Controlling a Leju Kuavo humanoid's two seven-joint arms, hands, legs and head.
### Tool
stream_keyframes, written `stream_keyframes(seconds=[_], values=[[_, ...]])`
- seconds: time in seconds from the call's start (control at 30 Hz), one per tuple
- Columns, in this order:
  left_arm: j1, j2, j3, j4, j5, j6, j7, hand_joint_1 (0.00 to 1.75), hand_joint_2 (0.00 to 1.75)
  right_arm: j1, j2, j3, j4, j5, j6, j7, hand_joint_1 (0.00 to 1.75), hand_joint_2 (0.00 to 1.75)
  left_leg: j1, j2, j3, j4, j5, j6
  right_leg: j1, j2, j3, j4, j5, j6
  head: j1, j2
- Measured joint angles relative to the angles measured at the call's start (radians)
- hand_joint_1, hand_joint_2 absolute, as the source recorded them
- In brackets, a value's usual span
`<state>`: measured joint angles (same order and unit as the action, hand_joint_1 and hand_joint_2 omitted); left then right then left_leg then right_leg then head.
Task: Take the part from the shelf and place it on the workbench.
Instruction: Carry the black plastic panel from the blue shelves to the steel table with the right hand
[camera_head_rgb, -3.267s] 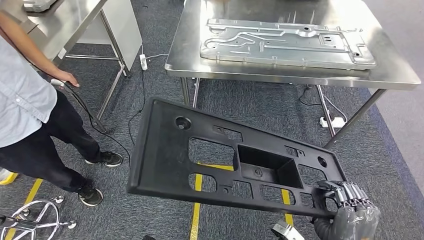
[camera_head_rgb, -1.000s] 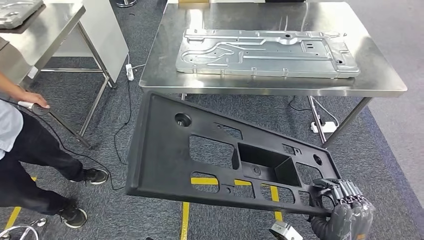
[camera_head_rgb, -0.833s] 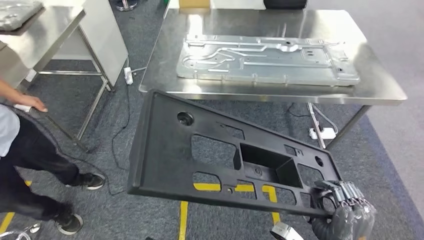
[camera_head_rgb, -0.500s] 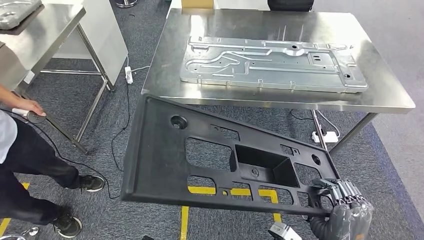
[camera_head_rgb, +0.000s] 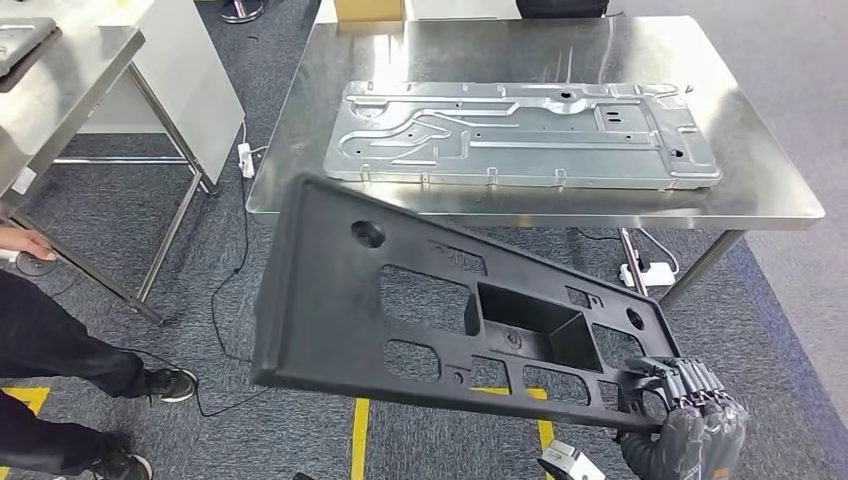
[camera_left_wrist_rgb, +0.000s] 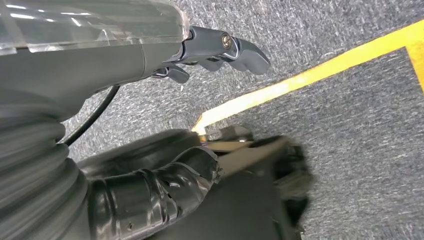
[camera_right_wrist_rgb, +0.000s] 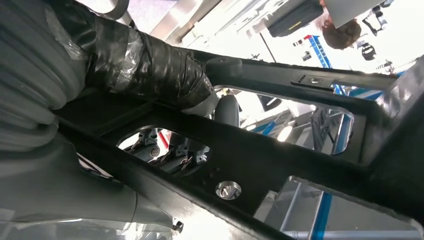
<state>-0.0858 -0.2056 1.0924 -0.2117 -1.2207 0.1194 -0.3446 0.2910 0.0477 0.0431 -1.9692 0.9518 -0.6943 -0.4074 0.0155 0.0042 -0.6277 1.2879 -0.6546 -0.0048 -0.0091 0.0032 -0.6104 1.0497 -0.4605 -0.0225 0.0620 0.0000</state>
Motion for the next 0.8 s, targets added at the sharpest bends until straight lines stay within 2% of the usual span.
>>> stream_keyframes(seconds=[0.03,0.1,0.13,0.17,0.23,0.3,0.37,0.43,0.47,0.5,0.53,0.6,0.63,0.67,0.73,0.8], values=[[0.001,0.000,0.000,0.000,0.000,0.000,0.000,0.00,1.75,0.000,0.000,0.000,0.000,0.000,0.000,0.000,1.75,1.75,-0.003,0.000,0.004,-0.034,0.033,0.007,0.004,0.002,0.005,0.000,-0.003,-0.001,0.000,0.000],[0.001,0.001,-0.001,0.000,0.000,0.000,0.000,0.00,1.75,0.000,0.000,0.000,0.000,0.000,0.000,0.000,1.75,1.75,-0.014,0.001,0.044,-0.162,0.119,0.032,0.010,0.003,0.016,-0.001,-0.008,-0.001,0.001,0.000],[0.000,0.003,-0.001,0.000,0.000,0.000,0.000,0.00,1.75,0.000,0.000,0.000,0.000,-0.001,0.000,0.000,1.75,1.75,-0.021,0.002,0.060,-0.215,0.141,0.042,0.010,0.004,0.018,-0.002,-0.009,0.001,0.001,0.000],[-0.002,0.004,-0.001,0.000,0.000,0.000,0.000,0.00,1.75,0.000,0.000,0.000,0.000,-0.001,0.000,0.000,1.75,1.75,-0.028,0.003,0.069,-0.249,0.154,0.050,0.008,0.003,0.018,-0.002,-0.009,0.004,0.000,0.000],[-0.004,0.005,-0.002,0.000,0.000,0.000,0.000,0.00,1.75,0.000,0.000,0.000,0.000,-0.003,0.000,0.000,1.75,1.75,-0.035,0.003,0.072,-0.269,0.158,0.056,0.003,0.002,0.018,-0.006,-0.008,0.017,-0.002,0.000],[-0.001,0.005,-0.003,0.000,0.000,0.000,0.000,0.00,1.75,0.000,0.000,0.000,-0.001,-0.003,0.000,-0.002,1.75,1.75,-0.028,0.004,0.087,-0.292,0.179,0.060,0.004,0.000,0.022,-0.001,-0.015,0.028,-0.002,0.000],[-0.001,0.005,-0.004,0.000,0.000,0.000,0.000,0.00,1.75,-0.001,0.000,0.000,-0.002,-0.004,0.000,-0.003,1.75,1.75,-0.020,0.007,0.101,-0.314,0.194,0.063,0.004,-0.001,0.000,0.058,-0.055,0.037,-0.001,0.000],[-0.002,0.004,-0.004,0.000,-0.001,0.000,0.000,0.00,1.75,-0.001,0.000,0.000,-0.001,-0.004,0.000,-0.003,1.75,1.75,-0.020,0.007,0.102,-0.316,0.196,0.066,-0.003,-0.001,-0.055,0.172,-0.115,0.047,-0.001,0.000],[-0.002,0.004,-0.005,0.000,0.000,0.000,0.000,0.00,1.75,-0.001,0.000,0.000,-0.001,-0.004,0.000,-0.003,1.75,1.75,-0.020,0.007,0.101,-0.315,0.195,0.065,-0.007,-0.001,-0.078,0.219,-0.131,0.052,-0.001,0.000],[-0.002,0.004,-0.005,0.000,0.000,0.000,0.001,0.00,1.75,0.000,-0.001,0.000,0.000,-0.004,0.000,-0.003,1.75,1.75,-0.019,0.007,0.101,-0.312,0.193,0.063,-0.011,-0.001,-0.089,0.237,-0.129,0.057,-0.001,0.000],[-0.001,0.003,-0.005,0.000,0.000,0.000,0.001,0.00,1.75,0.000,-0.001,0.000,0.001,-0.004,0.000,-0.003,1.75,1.75,-0.018,0.006,0.101,-0.308,0.190,0.060,-0.015,-0.002,-0.081,0.219,-0.108,0.062,-0.001,0.000],[0.000,0.002,-0.005,0.000,0.000,0.000,0.001,0.00,1.75,-0.001,-0.001,0.000,0.002,-0.004,0.000,-0.003,1.75,1.75,-0.013,0.005,0.099,-0.293,0.179,0.051,-0.022,-0.003,-0.023,0.101,-0.044,0.069,-0.001,0.000],[-0.001,0.002,-0.005,0.000,0.000,0.000,0.002,0.00,1.75,-0.002,-0.001,0.000,0.002,-0.004,0.000,-0.003,1.75,1.75,-0.014,0.005,0.096,-0.283,0.172,0.044,-0.022,-0.002,0.005,0.045,-0.024,0.068,-0.001,0.000],[-0.002,0.001,-0.005,0.000,0.000,0.000,0.002,0.00,1.75,-0.003,-0.001,0.000,0.002,-0.004,0.000,-0.003,1.75,1.75,-0.014,0.004,0.092,-0.275,0.166,0.038,-0.022,-0.001,0.021,0.010,-0.016,0.064,-0.002,0.000],[-0.003,0.001,-0.005,0.000,-0.002,0.000,0.002,0.00,1.75,-0.003,-0.001,0.000,0.002,-0.004,0.000,-0.003,1.75,1.75,-0.016,0.004,0.088,-0.268,0.159,0.025,-0.016,0.002,0.025,-0.001,-0.020,0.050,-0.003,0.000],[-0.003,0.000,-0.006,0.000,-0.005,0.000,0.002,0.00,1.75,-0.003,-0.001,0.000,0.001,-0.002,0.000,-0.003,1.75,1.75,-0.013,0.004,0.089,-0.265,0.154,0.014,-0.017,0.003,0.027,-0.006,-0.018,0.037,-0.004,0.000]])
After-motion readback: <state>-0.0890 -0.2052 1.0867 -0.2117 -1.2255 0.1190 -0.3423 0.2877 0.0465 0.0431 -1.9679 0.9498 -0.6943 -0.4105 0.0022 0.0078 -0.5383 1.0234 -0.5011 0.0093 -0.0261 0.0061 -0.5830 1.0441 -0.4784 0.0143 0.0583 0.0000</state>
